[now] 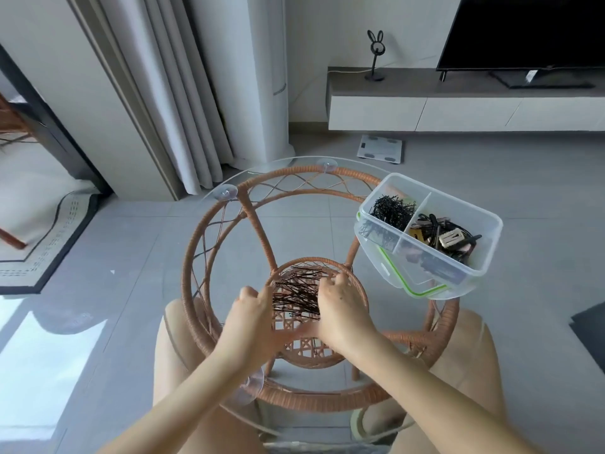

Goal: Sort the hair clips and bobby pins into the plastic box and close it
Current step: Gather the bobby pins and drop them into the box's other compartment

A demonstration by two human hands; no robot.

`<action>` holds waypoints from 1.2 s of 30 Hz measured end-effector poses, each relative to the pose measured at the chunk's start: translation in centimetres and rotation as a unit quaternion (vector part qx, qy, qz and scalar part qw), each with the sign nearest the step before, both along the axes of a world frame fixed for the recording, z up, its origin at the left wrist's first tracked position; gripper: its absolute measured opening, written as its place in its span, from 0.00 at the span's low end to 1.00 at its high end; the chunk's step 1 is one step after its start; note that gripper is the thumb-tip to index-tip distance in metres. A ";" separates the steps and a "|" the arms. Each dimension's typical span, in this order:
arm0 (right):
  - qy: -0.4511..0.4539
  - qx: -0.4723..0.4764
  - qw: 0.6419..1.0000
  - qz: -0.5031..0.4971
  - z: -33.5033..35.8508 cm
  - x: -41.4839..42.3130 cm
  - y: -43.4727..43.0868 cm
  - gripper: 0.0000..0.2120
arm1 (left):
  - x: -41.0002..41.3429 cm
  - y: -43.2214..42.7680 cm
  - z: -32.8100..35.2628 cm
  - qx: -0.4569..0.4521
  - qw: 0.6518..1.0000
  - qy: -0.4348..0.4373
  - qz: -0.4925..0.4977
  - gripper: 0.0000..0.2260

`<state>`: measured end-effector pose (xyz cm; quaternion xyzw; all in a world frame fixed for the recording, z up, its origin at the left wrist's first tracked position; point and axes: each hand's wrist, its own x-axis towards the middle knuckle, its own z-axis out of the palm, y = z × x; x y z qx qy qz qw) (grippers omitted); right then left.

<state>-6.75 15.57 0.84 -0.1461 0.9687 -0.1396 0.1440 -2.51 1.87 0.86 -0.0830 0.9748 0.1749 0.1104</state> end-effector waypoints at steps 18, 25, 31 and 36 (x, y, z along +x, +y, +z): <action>-0.018 0.039 0.986 0.164 1.1 -4.3 1.3 0.50 | -4.7 -2.3 1.0 -0.097 0.972 -0.009 -0.215 0.47; 0.004 -0.038 0.991 0.126 0.8 -3.6 0.1 0.18 | -5.7 -0.9 0.8 -0.054 0.978 0.025 -0.201 0.18; 0.015 -0.053 0.988 0.145 0.7 -3.7 0.4 0.09 | -6.1 -0.8 1.0 -0.049 0.979 0.011 -0.200 0.11; 0.001 -0.092 0.985 0.142 0.7 -4.2 1.4 0.07 | -6.3 -1.5 1.6 -0.006 0.983 -0.003 -0.185 0.11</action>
